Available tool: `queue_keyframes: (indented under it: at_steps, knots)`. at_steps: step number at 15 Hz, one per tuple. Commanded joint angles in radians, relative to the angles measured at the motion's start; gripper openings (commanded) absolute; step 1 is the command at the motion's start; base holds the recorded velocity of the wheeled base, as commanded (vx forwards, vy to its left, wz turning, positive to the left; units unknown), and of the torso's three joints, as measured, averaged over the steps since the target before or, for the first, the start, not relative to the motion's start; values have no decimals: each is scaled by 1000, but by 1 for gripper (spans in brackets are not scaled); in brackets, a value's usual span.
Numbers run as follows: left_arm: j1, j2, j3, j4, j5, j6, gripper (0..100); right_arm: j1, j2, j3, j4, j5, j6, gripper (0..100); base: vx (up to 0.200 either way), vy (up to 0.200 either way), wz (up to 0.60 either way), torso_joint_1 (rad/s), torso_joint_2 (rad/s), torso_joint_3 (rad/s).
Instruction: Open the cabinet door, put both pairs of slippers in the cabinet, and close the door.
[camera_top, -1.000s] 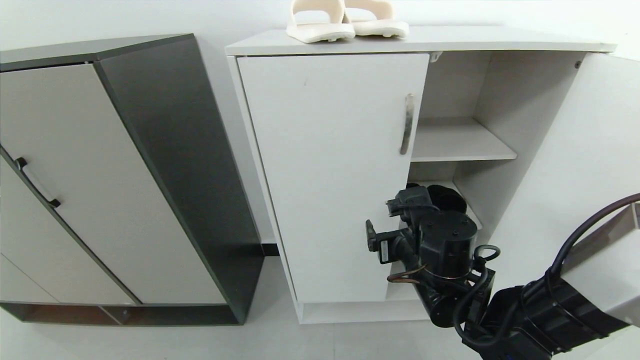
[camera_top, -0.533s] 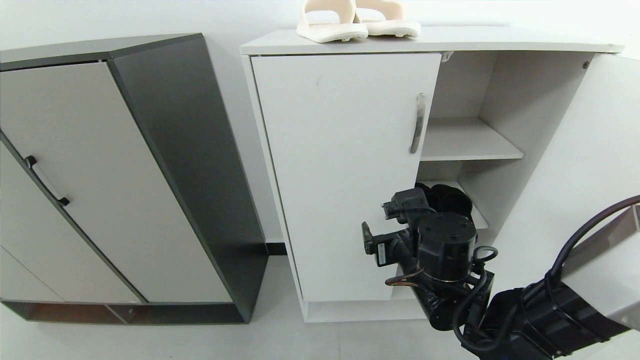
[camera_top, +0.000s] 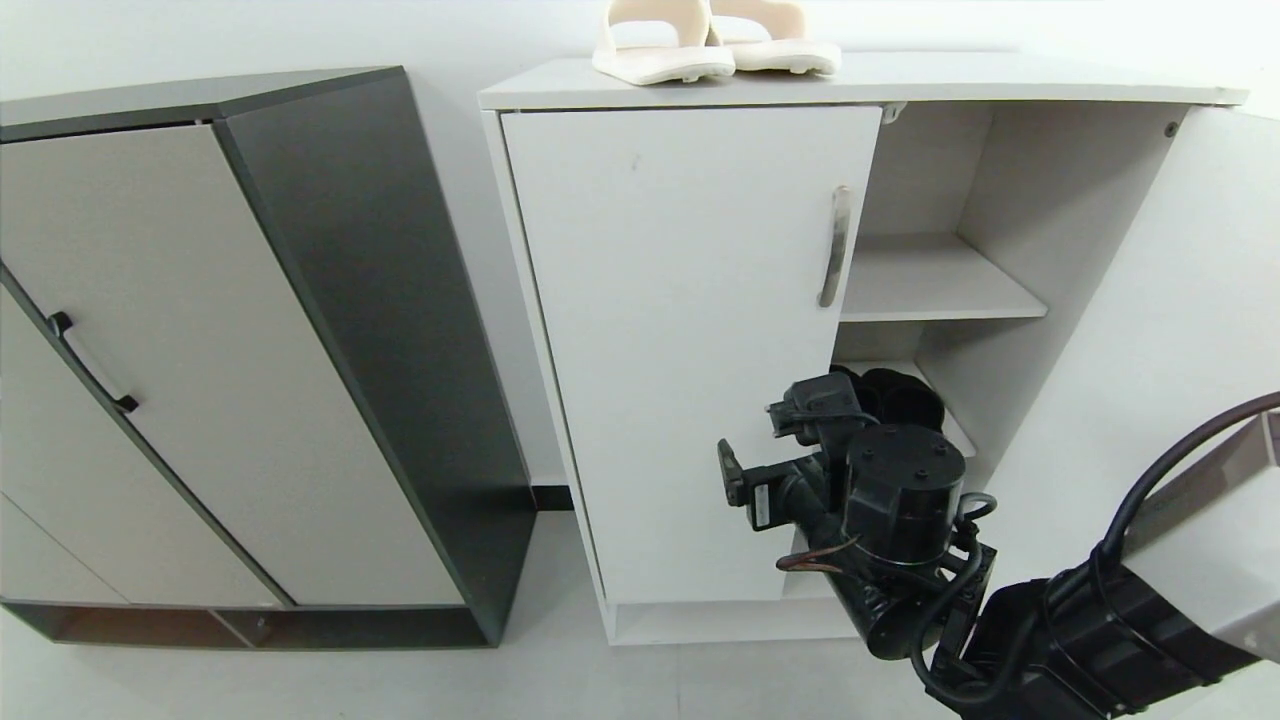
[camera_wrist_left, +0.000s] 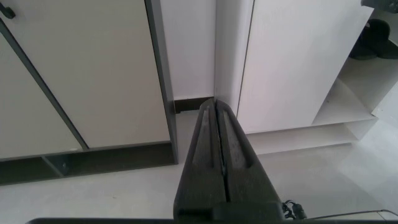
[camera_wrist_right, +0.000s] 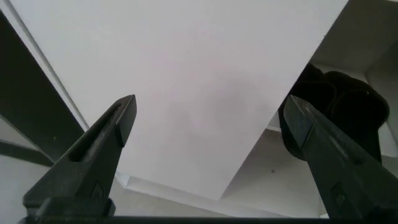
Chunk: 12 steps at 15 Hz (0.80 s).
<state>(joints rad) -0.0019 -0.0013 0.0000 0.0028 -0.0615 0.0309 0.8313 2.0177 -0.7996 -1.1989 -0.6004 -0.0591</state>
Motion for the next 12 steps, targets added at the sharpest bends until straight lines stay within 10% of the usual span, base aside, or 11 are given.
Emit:
queue_keyframes:
  at_steps: [1, 12]
  knots:
    - [0, 1, 0, 0, 0, 0, 0, 3, 1, 10, -7, 8, -2, 100, 0, 0, 0, 0, 0, 0]
    - [0, 1, 0, 0, 0, 0, 0, 9, -5, 25, -11, 28, -5, 100, 0, 0, 0, 44, -330, -294]
